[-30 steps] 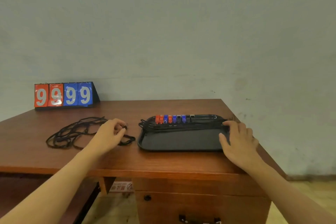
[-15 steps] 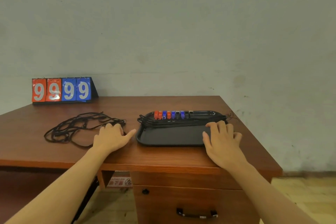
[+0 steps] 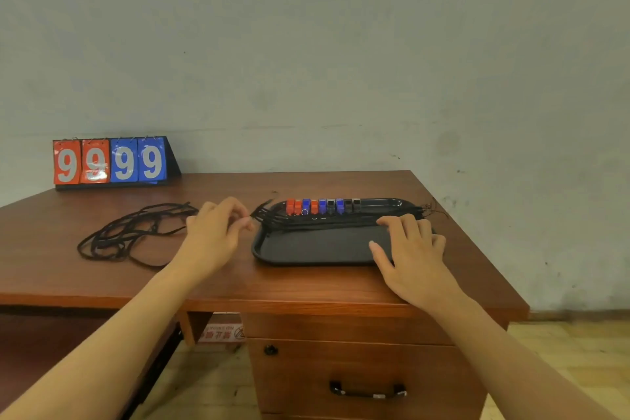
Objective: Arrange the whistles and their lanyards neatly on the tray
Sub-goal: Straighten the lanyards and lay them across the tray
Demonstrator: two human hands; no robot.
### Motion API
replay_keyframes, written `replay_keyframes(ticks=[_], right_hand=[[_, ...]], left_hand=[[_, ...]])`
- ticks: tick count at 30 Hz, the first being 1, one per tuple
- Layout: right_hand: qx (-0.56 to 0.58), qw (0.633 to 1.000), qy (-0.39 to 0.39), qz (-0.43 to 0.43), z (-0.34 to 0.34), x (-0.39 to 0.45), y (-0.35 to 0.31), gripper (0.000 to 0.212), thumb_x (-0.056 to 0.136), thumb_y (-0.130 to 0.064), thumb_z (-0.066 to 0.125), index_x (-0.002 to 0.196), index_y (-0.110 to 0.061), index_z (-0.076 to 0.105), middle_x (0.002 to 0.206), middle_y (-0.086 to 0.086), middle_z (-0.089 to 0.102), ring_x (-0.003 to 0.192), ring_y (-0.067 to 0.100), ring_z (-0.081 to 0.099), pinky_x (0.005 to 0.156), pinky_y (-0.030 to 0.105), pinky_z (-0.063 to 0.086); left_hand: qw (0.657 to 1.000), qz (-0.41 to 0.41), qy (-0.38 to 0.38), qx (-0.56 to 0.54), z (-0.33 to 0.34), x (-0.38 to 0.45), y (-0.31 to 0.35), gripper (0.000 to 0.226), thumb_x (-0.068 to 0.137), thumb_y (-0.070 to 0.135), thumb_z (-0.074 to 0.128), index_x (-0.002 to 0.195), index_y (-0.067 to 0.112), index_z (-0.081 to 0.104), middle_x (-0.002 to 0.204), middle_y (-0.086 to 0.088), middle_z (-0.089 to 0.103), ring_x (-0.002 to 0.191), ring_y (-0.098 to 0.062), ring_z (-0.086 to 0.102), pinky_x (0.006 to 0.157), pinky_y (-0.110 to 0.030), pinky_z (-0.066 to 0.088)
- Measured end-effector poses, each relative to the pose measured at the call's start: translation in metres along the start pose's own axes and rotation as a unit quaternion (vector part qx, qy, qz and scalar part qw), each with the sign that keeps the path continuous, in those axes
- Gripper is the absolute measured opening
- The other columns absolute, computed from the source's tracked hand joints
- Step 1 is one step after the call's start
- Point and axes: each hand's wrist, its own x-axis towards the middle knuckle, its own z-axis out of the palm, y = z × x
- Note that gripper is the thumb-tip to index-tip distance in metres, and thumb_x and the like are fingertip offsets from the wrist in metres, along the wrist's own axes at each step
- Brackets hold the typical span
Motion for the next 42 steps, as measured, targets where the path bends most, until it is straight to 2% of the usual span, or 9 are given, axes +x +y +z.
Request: replay_keyframes(ticks=[7, 11, 14, 19, 24, 28, 32, 38, 42], right_hand=[[0.044, 0.997, -0.014, -0.062, -0.007, -0.004, 0.000, 0.066, 0.098, -0.065, 0.028, 0.156, -0.042, 0.008, 0.132, -0.004, 0.039, 0.119, 0.018, 0.036, 0.098, 0.041, 0.034], [0.050, 0.994, -0.020, -0.099, -0.008, -0.006, 0.001, 0.052, 0.099, -0.062, 0.032, 0.148, -0.048, 0.028, 0.130, -0.007, 0.037, 0.120, 0.015, 0.034, 0.096, 0.038, 0.033], [0.064, 0.991, -0.028, -0.116, -0.009, -0.006, 0.002, 0.045, 0.098, -0.064, 0.031, 0.136, -0.045, 0.045, 0.128, -0.010, 0.036, 0.121, 0.011, 0.031, 0.099, 0.037, 0.031], [0.071, 0.989, -0.035, -0.124, -0.008, -0.004, 0.002, 0.039, 0.098, -0.060, 0.029, 0.122, -0.042, 0.054, 0.122, -0.014, 0.043, 0.117, 0.009, 0.032, 0.095, 0.034, 0.032], [0.022, 0.988, -0.035, -0.148, -0.007, -0.005, 0.004, 0.043, 0.100, -0.043, 0.018, 0.113, -0.034, 0.058, 0.117, -0.012, 0.053, 0.111, 0.013, 0.035, 0.086, 0.030, 0.026], [0.039, 0.992, -0.034, -0.119, -0.013, -0.006, 0.002, 0.051, 0.094, -0.043, 0.005, 0.097, -0.032, 0.055, 0.107, -0.012, 0.053, 0.104, 0.010, 0.035, 0.085, 0.028, 0.022], [0.058, 0.992, -0.020, -0.108, -0.014, -0.008, 0.002, 0.025, 0.105, -0.032, 0.022, 0.088, -0.032, 0.040, 0.093, -0.010, 0.049, 0.094, 0.012, 0.035, 0.084, 0.028, 0.023], [0.072, 0.996, -0.016, -0.059, -0.017, -0.006, 0.001, 0.032, 0.102, -0.031, 0.017, 0.081, -0.028, 0.040, 0.084, -0.010, 0.045, 0.090, 0.014, 0.037, 0.081, 0.031, 0.026], [0.239, 0.970, -0.030, 0.038, -0.032, 0.007, 0.009, 0.035, 0.103, -0.019, 0.034, 0.069, -0.020, 0.036, 0.073, -0.003, 0.043, 0.077, 0.017, 0.041, 0.065, 0.031, 0.031]], left_hand=[[0.987, 0.140, -0.077, -0.027, 0.025, -0.001, 0.065, 0.009, 0.097, 0.038, 0.059, 0.099, 0.046, 0.056, 0.082, 0.026, 0.069, 0.097, 0.005, 0.059, 0.105, -0.045, 0.040], [0.983, 0.161, -0.077, -0.031, 0.040, -0.006, 0.090, 0.009, 0.099, 0.036, 0.059, 0.100, 0.045, 0.056, 0.085, 0.024, 0.069, 0.095, 0.010, 0.058, 0.100, -0.035, 0.027], [0.983, 0.163, -0.078, -0.032, 0.045, -0.006, 0.097, 0.009, 0.099, 0.036, 0.060, 0.101, 0.044, 0.056, 0.085, 0.024, 0.069, 0.096, 0.008, 0.060, 0.101, -0.036, 0.029], [0.981, 0.171, -0.088, -0.027, 0.051, -0.006, 0.100, 0.010, 0.098, 0.039, 0.061, 0.100, 0.046, 0.055, 0.085, 0.024, 0.070, 0.098, 0.006, 0.064, 0.111, -0.048, 0.035], [0.982, 0.167, -0.083, -0.019, 0.051, -0.009, 0.100, 0.008, 0.099, 0.038, 0.059, 0.103, 0.044, 0.056, 0.089, 0.023, 0.071, 0.101, 0.003, 0.064, 0.112, -0.046, 0.031], [0.984, 0.161, -0.080, -0.008, 0.048, -0.008, 0.090, 0.010, 0.100, 0.039, 0.057, 0.109, 0.041, 0.061, 0.087, 0.024, 0.071, 0.100, 0.004, 0.063, 0.111, -0.045, 0.029], [0.986, 0.150, -0.065, -0.014, 0.040, -0.002, 0.069, 0.011, 0.100, 0.040, 0.057, 0.102, 0.045, 0.066, 0.084, 0.021, 0.070, 0.095, 0.000, 0.065, 0.111, -0.051, 0.036], [0.994, 0.094, -0.048, -0.010, 0.021, -0.001, 0.028, 0.014, 0.098, 0.038, 0.060, 0.093, 0.050, 0.063, 0.085, 0.023, 0.069, 0.095, -0.005, 0.065, 0.104, -0.054, 0.043], [0.997, 0.067, -0.036, -0.013, 0.004, 0.004, -0.002, 0.017, 0.097, 0.041, 0.061, 0.084, 0.052, 0.064, 0.081, 0.025, 0.069, 0.090, -0.004, 0.065, 0.099, -0.057, 0.046]])
